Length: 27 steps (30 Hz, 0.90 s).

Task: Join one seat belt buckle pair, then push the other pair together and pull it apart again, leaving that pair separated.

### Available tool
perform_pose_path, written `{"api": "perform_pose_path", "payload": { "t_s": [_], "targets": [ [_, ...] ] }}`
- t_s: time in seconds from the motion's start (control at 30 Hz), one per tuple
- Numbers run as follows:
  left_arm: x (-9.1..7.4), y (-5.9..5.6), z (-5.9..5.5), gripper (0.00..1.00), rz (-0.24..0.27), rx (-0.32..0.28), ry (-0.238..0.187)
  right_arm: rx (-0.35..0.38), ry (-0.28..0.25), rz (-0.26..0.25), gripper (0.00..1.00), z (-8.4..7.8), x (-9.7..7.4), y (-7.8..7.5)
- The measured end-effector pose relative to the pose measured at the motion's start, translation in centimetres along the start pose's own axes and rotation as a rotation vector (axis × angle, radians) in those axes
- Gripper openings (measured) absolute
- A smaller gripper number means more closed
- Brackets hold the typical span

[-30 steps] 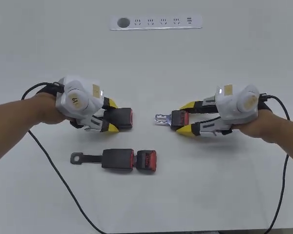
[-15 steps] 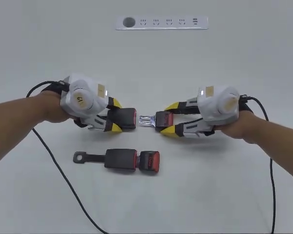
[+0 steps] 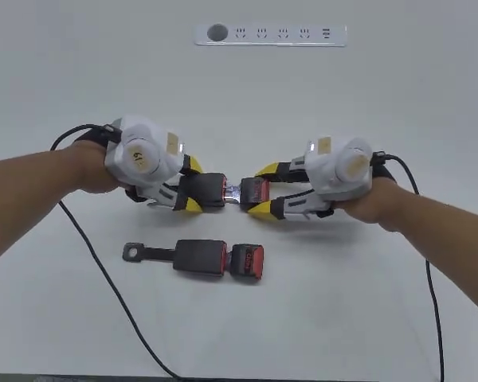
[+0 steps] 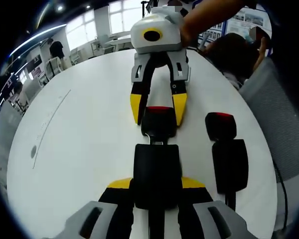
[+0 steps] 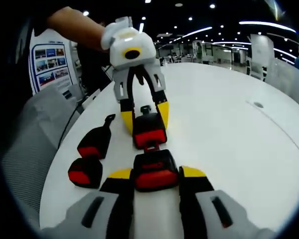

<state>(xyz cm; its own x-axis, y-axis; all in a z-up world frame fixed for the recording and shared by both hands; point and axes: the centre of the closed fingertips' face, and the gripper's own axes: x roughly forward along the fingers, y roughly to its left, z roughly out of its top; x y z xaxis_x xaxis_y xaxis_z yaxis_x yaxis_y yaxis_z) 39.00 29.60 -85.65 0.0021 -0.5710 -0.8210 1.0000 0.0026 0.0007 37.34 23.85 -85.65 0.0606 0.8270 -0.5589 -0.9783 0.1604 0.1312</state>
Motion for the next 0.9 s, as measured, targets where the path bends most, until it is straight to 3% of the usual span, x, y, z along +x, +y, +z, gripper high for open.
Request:
{"api": "perform_pose_path", "payload": {
  "t_s": [0.37, 0.47, 0.9],
  "targets": [
    [0.1, 0.1, 0.0, 0.35, -0.001, -0.001, 0.016, 0.016, 0.032, 0.001, 0.35, 0.7, 1.0, -0.2],
    [0.1, 0.1, 0.0, 0.35, 0.000, -0.003, 0.012, 0.012, 0.062, -0.010, 0.35, 0.7, 1.3, -0.3],
    [0.0, 0.1, 0.0, 0.34, 0.000, -0.007, 0.006, 0.035, 0.074, -0.020, 0.34, 1.1, 1.7, -1.2]
  ]
}}
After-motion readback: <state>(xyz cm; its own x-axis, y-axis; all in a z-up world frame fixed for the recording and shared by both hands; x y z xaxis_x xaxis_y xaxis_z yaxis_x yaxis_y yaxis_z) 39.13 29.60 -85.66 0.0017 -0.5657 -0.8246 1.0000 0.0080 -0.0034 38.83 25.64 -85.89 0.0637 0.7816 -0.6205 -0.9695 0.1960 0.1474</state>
